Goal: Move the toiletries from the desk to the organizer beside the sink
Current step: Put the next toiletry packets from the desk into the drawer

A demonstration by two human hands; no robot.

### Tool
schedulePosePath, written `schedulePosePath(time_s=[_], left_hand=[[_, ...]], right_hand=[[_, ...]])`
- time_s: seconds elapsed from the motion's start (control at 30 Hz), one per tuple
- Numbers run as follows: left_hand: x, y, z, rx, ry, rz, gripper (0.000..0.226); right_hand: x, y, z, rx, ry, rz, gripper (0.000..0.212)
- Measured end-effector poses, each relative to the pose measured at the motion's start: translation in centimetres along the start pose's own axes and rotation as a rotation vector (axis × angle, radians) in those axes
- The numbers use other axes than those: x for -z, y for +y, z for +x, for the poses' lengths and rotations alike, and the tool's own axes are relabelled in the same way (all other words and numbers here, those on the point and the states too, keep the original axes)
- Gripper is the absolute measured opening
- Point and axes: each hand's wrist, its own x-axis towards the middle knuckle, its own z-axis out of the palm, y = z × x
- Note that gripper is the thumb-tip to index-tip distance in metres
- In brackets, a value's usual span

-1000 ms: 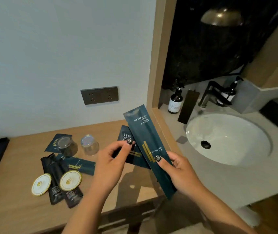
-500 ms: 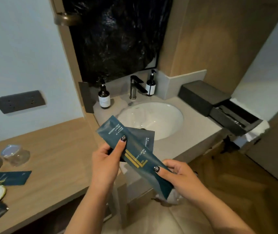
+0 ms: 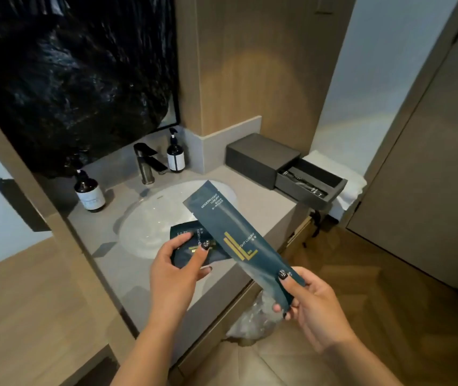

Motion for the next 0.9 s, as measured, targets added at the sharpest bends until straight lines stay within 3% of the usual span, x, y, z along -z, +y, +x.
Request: schedulePosePath(time_s=[0.1, 0.27, 0.53, 0.77, 0.9], left_hand=[[-1.0, -0.3, 2.0, -0.013, 0.014, 0.013, 0.031], [-3.3, 0.0, 7.4, -0.026, 0.042, 0.013, 0.060], [-8.6, 0.6, 17.9, 0.169, -0.031, -0.263, 0.019], [-14.0, -0.2, 22.1, 0.195, -0.175, -0.344, 0.028], [-17.4, -1.1, 23.0, 0.215, -0.161, -0.297, 0.026]], right_hand=[[0.5, -0.9, 2.2, -0.016, 0.038, 0.022, 0.011], [0.2, -2.8, 7.7, -0.025, 0.045, 0.080, 0.014], [0.6, -6.3, 16.8, 0.016, 0.085, 0.074, 0.020], [2.9, -7.5, 21.4, 0.035, 0.199, 0.110, 0.017], [5.6, -8.1, 23.2, 0.021, 0.222, 0.130, 0.017]])
